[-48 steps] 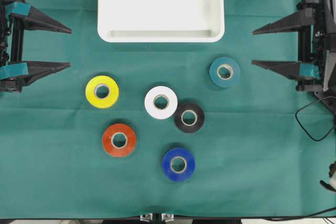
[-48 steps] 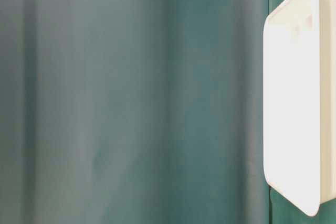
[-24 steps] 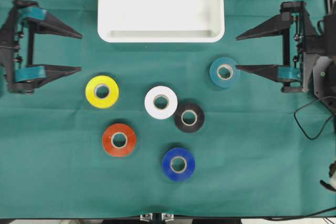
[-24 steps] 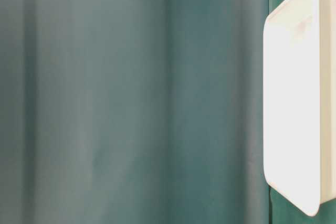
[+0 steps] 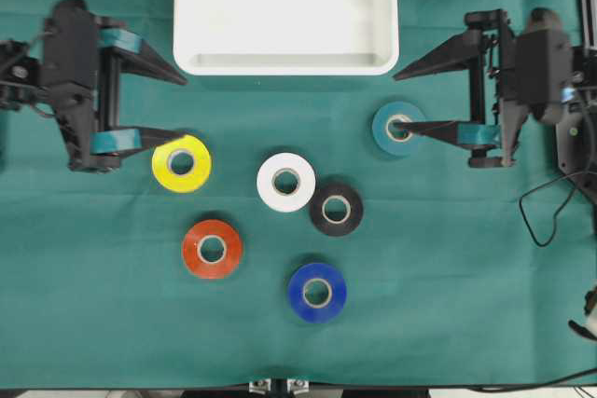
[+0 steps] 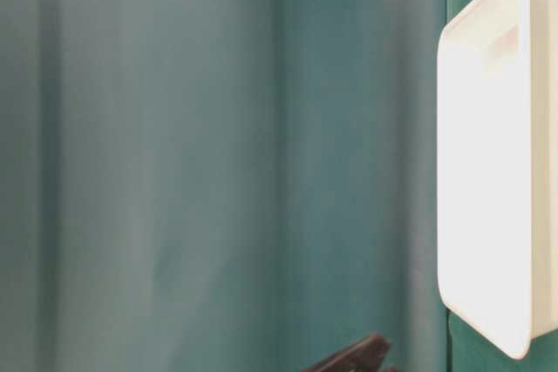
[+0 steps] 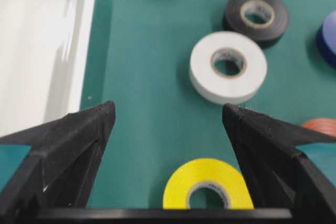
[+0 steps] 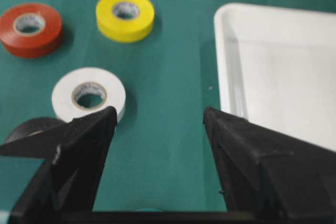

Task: Put the tape alternately from left to right into the white case.
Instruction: 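Move both grippers inward toward the yellow and teal tape rolls, then lower the right gripper over the teal tape roll's center hole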

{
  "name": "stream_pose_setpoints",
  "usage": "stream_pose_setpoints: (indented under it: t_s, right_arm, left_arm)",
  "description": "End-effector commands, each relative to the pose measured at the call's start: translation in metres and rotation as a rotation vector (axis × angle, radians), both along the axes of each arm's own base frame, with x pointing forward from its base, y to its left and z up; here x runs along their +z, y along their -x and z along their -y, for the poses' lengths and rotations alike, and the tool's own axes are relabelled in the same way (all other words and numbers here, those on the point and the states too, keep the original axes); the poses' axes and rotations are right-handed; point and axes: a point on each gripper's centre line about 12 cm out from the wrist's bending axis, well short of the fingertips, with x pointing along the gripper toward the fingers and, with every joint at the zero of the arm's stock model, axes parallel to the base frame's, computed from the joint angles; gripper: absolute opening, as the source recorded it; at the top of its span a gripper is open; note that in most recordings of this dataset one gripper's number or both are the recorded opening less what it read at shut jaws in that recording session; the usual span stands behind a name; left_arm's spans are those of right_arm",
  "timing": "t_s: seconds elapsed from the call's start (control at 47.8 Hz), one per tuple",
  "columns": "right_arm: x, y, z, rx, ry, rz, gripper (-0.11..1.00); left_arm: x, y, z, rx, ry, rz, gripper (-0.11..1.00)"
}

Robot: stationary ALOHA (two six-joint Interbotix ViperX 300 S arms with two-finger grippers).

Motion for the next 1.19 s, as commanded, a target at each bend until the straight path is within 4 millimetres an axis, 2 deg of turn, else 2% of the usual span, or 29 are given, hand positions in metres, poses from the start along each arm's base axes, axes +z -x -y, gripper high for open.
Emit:
stream_pose_setpoints:
  t_s: [0.0,0.377,0.607,0.837,1.172]
  right_arm:
    - [0.006,-0.010,0.001,-0.001,0.000,0.008,0.77]
    - [-0.018,-0.037,0.001,-0.012,-0.023,-0.132,0.77]
    - [-0.034,-0.048,0.001,-0.013,-0.025,-0.202,0.77]
    - [-0.039,-0.053,0.001,-0.012,-0.025,-0.217,0.77]
    - [-0.042,-0.050,0.001,-0.013,-0.027,-0.259,0.77]
  left_arm:
    - [0.007,-0.010,0.000,0.002,0.004,0.011,0.65]
    - [-0.014,-0.030,0.000,0.001,0.005,-0.092,0.65]
    - [-0.022,-0.035,0.000,0.001,0.005,-0.146,0.65]
    - [-0.024,-0.035,0.000,0.000,0.005,-0.167,0.65]
    - [-0.026,-0.033,0.000,0.000,0.006,-0.178,0.65]
